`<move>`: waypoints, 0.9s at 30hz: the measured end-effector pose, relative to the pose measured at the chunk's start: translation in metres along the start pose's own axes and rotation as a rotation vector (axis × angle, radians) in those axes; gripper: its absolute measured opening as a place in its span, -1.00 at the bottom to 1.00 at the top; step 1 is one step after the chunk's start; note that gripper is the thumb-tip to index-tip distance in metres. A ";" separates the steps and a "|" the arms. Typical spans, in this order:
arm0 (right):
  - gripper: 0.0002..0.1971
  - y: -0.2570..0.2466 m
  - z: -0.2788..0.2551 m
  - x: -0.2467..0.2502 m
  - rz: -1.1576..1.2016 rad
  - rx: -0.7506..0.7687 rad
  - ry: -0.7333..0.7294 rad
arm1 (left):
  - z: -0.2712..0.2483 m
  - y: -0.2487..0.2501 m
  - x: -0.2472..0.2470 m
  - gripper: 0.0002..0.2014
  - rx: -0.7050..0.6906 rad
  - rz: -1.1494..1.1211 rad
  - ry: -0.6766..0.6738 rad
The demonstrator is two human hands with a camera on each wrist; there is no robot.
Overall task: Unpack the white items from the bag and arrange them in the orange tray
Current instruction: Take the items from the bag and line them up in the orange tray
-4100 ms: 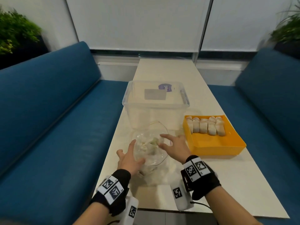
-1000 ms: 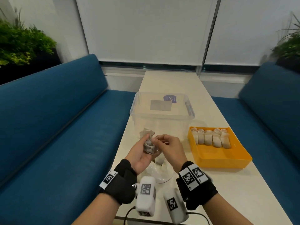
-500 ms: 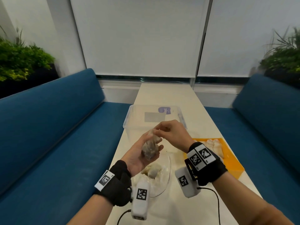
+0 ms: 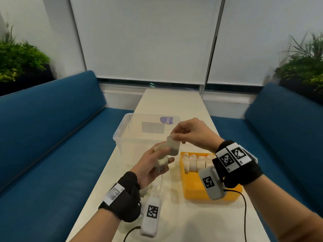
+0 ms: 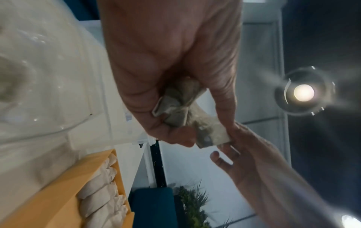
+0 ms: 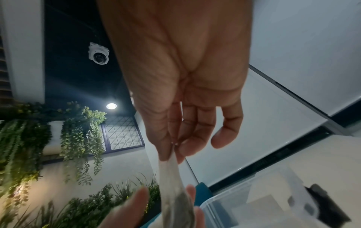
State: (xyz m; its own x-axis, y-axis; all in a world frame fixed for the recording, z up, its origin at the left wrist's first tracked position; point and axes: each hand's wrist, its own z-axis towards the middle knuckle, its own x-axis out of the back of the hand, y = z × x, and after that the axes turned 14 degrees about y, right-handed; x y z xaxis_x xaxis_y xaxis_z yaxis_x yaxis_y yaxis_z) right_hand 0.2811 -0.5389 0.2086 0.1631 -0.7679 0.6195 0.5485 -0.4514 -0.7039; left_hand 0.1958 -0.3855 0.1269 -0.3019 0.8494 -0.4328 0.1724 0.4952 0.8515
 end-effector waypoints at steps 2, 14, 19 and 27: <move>-0.88 0.008 0.002 0.012 -0.027 0.010 -0.024 | 0.006 -0.006 -0.012 -0.53 -0.040 0.082 -0.008; -0.87 0.082 0.018 0.051 -0.332 0.019 -0.052 | 0.039 -0.038 -0.043 -0.74 -0.038 0.169 0.225; -0.88 0.131 0.019 0.021 -0.488 -0.048 -0.204 | 0.041 -0.049 -0.029 -0.72 -0.001 0.128 0.306; -0.86 0.158 0.019 -0.050 -0.563 -0.108 -0.623 | 0.038 -0.053 -0.009 -0.71 -0.020 0.110 0.394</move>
State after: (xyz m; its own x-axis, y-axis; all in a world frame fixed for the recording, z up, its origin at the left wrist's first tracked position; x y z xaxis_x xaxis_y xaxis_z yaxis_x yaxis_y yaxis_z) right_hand 0.3755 -0.5632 0.0726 0.3291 -0.0389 0.9435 0.6072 -0.7565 -0.2430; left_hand 0.2248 -0.4126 0.0743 -0.6193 0.7603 -0.1959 0.2068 0.3987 0.8935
